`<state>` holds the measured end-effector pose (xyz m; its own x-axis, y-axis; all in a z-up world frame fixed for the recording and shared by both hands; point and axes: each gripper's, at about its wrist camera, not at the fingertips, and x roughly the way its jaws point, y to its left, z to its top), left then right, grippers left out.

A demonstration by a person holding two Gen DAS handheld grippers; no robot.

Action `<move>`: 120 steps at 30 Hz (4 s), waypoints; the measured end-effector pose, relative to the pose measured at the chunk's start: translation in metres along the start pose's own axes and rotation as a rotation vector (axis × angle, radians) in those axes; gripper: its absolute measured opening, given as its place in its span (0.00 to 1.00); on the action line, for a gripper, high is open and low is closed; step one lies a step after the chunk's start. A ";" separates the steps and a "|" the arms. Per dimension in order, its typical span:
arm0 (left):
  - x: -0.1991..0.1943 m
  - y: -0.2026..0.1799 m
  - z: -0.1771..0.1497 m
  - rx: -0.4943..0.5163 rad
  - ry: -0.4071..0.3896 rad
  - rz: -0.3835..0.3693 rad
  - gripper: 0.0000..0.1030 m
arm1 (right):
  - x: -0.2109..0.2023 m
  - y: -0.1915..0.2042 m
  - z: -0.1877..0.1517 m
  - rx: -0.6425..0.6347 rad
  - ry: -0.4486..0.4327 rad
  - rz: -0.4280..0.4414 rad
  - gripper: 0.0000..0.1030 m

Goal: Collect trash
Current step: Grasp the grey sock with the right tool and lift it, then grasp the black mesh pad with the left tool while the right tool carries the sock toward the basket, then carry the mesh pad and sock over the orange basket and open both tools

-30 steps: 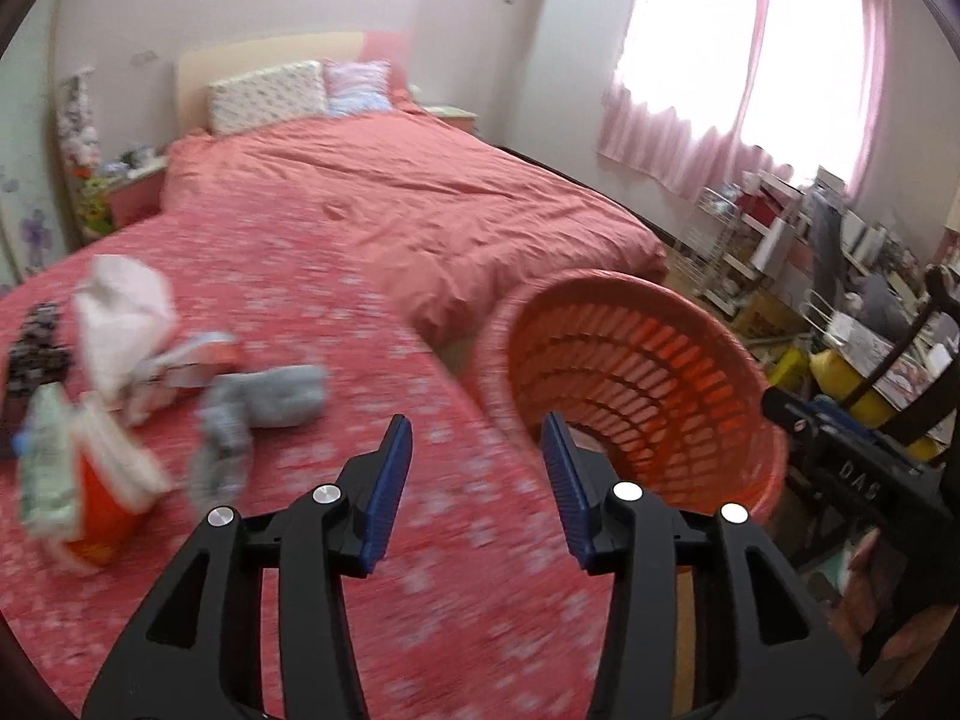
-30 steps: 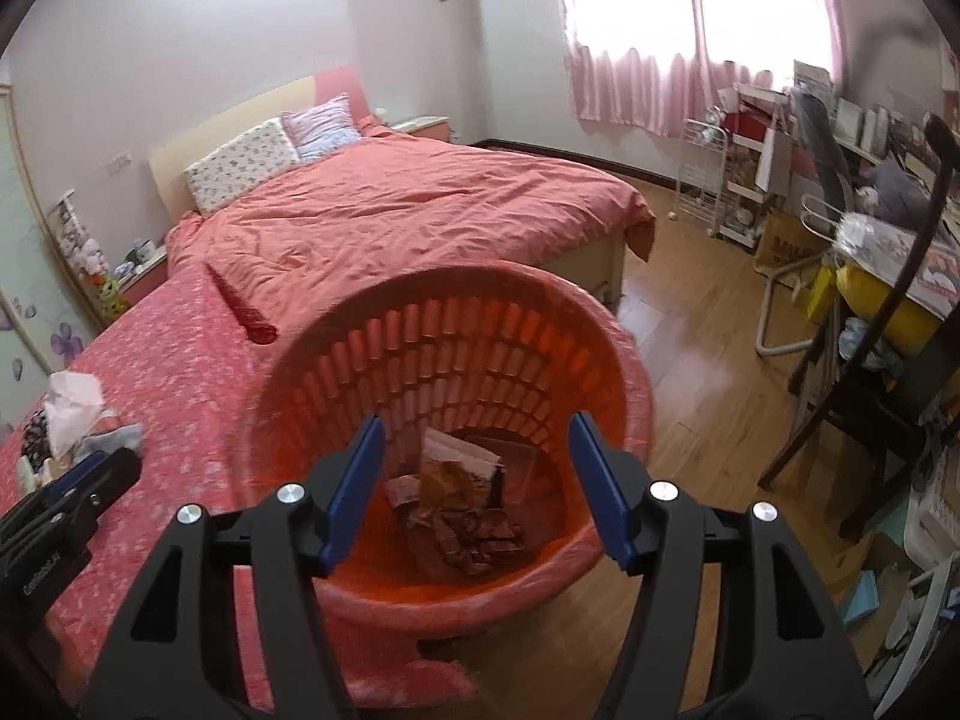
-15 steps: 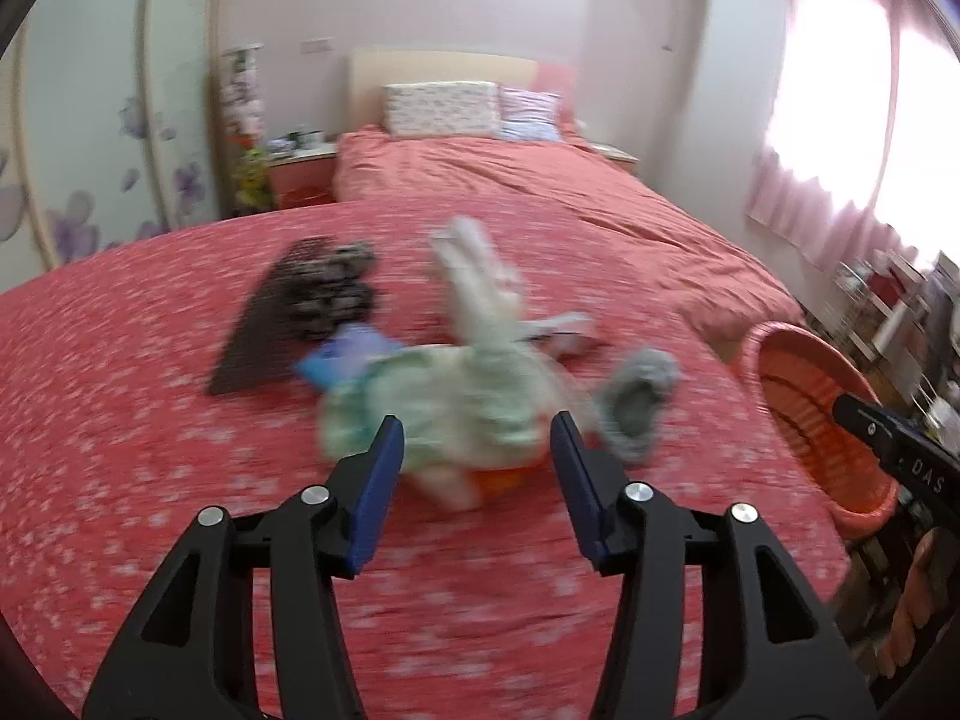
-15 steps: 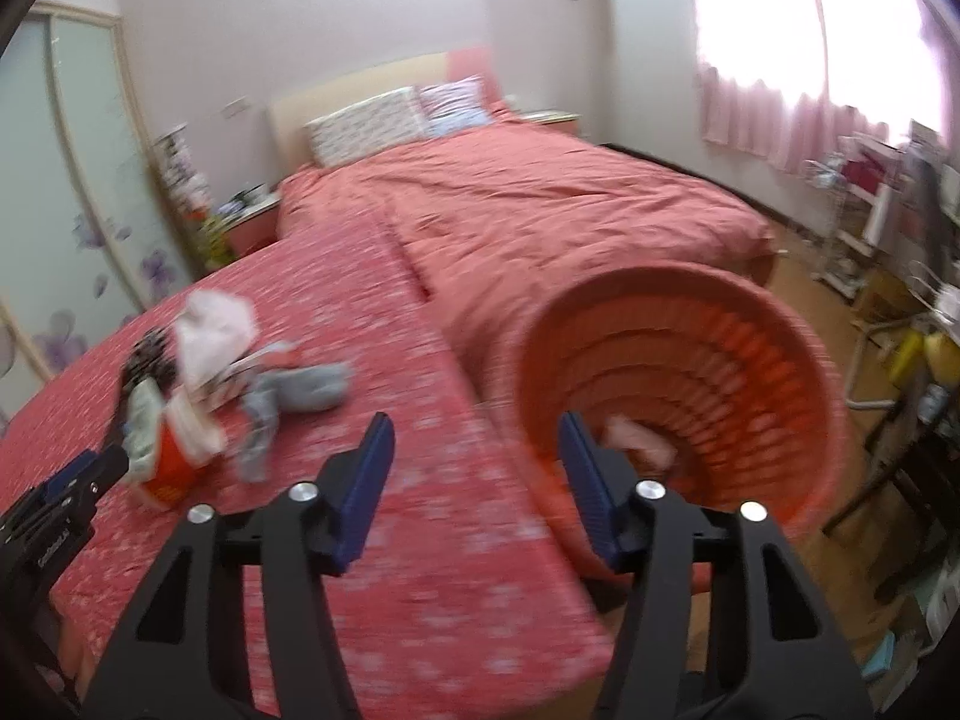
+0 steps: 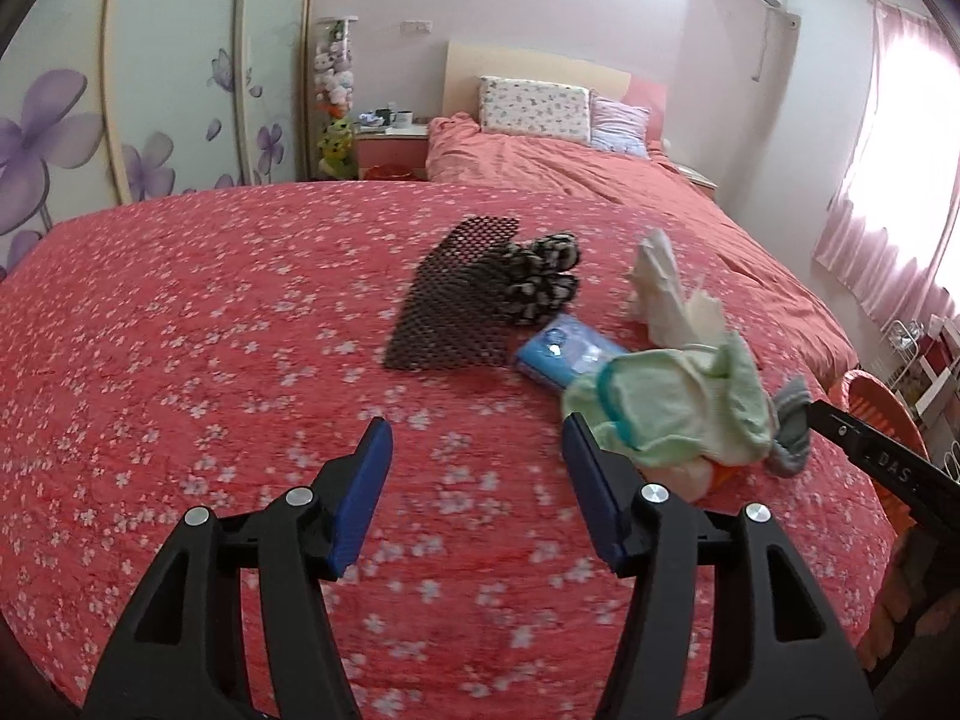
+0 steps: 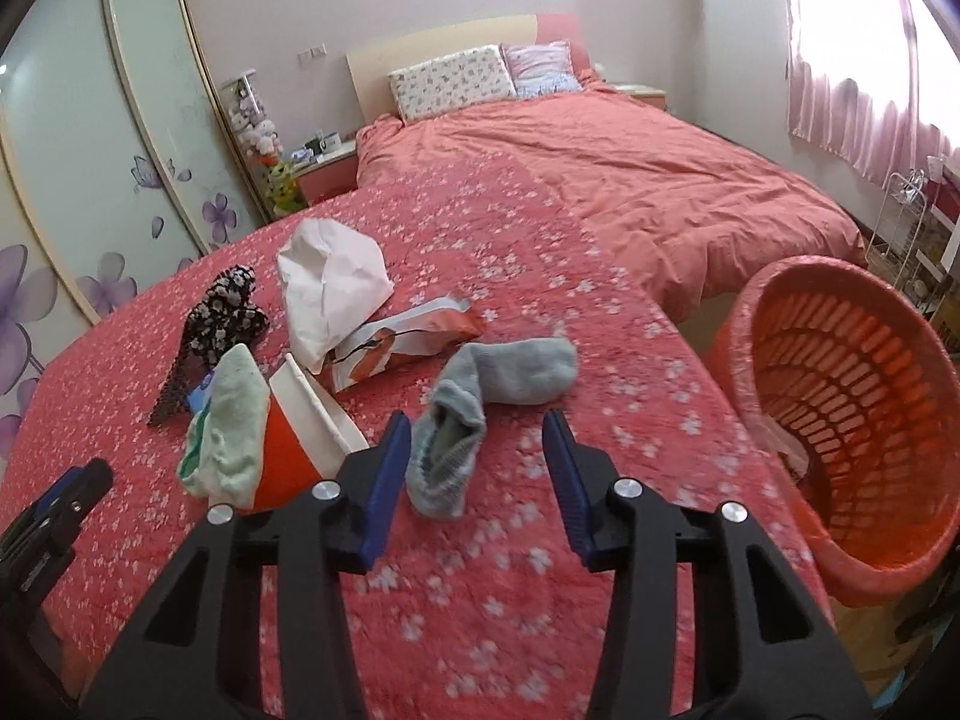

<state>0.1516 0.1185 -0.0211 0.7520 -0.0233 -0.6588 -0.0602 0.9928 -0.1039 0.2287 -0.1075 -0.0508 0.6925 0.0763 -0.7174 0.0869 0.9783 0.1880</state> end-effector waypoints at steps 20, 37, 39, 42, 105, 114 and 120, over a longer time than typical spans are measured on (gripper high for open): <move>0.041 0.009 0.029 -0.054 0.069 -0.017 0.57 | 0.008 -0.023 -0.009 0.024 0.022 -0.020 0.07; 0.094 -0.009 0.048 0.001 0.166 0.064 0.10 | -0.002 -0.033 -0.011 0.021 0.030 -0.017 0.07; 0.084 -0.003 0.048 -0.007 0.143 0.042 0.06 | -0.007 -0.035 -0.010 0.017 0.021 -0.018 0.07; 0.065 0.002 0.050 0.000 0.099 0.024 0.05 | -0.014 -0.038 -0.008 0.023 0.006 -0.014 0.07; -0.022 -0.285 -0.035 0.370 0.114 -0.652 0.05 | -0.114 -0.234 -0.033 0.256 -0.218 -0.192 0.07; 0.000 -0.312 -0.045 0.402 0.164 -0.654 0.05 | -0.096 -0.253 -0.028 0.275 -0.210 -0.186 0.07; 0.012 -0.318 -0.046 0.411 0.191 -0.639 0.05 | -0.087 -0.261 -0.023 0.282 -0.206 -0.187 0.07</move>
<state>0.1490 -0.2029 -0.0303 0.4309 -0.5874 -0.6851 0.6221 0.7433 -0.2460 0.1291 -0.3645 -0.0529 0.7728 -0.1665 -0.6124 0.3984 0.8784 0.2639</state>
